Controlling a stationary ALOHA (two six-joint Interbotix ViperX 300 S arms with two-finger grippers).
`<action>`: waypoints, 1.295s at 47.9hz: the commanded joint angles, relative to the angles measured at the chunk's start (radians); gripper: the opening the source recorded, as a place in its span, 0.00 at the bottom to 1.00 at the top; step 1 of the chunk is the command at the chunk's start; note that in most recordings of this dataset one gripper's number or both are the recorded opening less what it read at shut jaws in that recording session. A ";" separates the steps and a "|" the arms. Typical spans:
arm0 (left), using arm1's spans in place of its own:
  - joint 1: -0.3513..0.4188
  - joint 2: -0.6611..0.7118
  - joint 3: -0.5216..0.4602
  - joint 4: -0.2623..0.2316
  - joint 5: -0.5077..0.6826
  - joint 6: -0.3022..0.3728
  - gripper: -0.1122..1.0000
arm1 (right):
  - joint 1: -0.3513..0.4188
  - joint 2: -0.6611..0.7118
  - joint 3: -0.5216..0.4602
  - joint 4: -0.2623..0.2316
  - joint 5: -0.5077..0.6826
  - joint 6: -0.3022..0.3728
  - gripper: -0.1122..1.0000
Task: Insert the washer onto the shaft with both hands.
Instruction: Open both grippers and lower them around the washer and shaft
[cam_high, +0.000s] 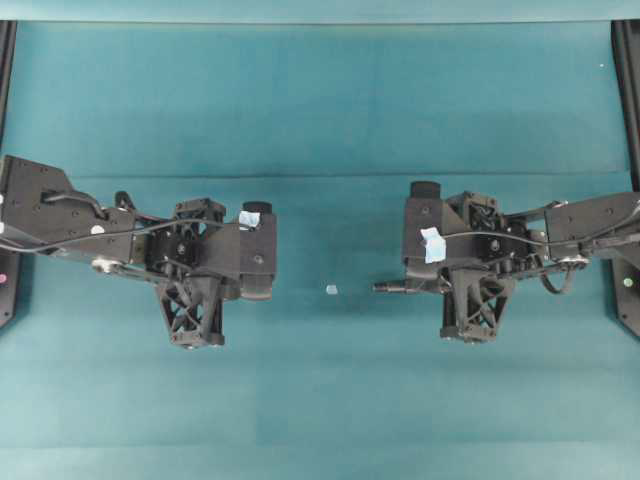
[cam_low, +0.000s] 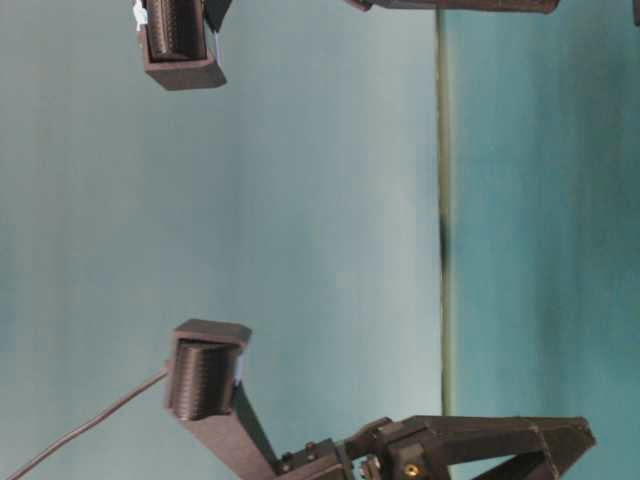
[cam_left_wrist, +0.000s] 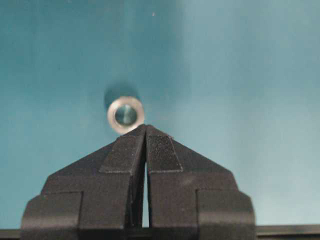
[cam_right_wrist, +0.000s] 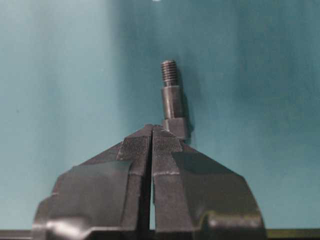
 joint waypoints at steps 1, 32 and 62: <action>-0.003 -0.005 -0.009 0.003 -0.008 -0.008 0.12 | 0.002 -0.002 -0.020 -0.003 -0.008 0.011 0.01; -0.009 0.025 0.005 0.003 -0.037 0.005 0.89 | -0.011 0.094 -0.067 -0.046 0.109 -0.017 0.80; 0.008 0.135 -0.014 0.003 -0.106 -0.003 0.88 | 0.011 0.199 -0.071 -0.054 0.014 -0.034 0.81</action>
